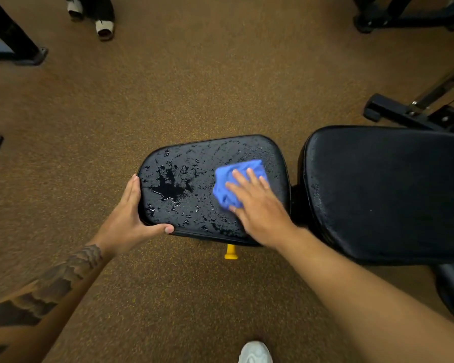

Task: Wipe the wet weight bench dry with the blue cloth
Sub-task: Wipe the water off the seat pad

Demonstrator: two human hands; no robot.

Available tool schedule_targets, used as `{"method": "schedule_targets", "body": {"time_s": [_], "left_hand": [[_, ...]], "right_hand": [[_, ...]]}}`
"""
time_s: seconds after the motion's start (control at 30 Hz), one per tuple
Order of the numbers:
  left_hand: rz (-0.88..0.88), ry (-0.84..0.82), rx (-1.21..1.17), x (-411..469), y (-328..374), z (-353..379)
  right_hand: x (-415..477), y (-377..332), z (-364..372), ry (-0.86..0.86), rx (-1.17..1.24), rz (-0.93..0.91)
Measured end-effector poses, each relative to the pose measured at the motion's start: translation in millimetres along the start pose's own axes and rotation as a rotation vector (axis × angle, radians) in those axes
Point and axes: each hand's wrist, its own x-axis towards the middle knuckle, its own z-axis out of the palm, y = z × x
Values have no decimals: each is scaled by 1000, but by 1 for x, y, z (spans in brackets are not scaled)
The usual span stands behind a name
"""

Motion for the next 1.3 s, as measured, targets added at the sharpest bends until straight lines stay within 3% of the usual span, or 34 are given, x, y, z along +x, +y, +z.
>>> {"method": "schedule_targets", "body": {"time_s": [0.07, 0.17, 0.37, 0.47, 0.6, 0.77, 0.9, 1.1, 1.2, 1.3], "left_hand": [[-8, 3, -8, 0, 2, -2], [-10, -13, -21, -1, 4, -3], [-5, 14, -8, 0, 2, -2], [9, 19, -2, 1, -1, -1], [3, 14, -21, -1, 0, -1], [-12, 0, -19, -1, 3, -3], [-15, -6, 1, 1, -1, -2], [10, 15, -21, 2, -4, 0], [8, 14, -39, 1, -4, 1], [7, 15, -41, 0, -4, 2]], "right_hand": [[-35, 3, -3, -82, 4, -152], [-49, 31, -12, -75, 1, -178], [46, 66, -18, 61, 24, 218], [89, 49, -16, 66, -37, 280], [79, -2, -7, -21, -7, 87], [-13, -12, 1, -61, 8, -136], [-30, 30, -8, -12, -10, 13], [72, 48, -16, 82, -3, 354], [109, 25, -11, 50, -33, 335], [105, -14, -2, -10, 7, 172]]}}
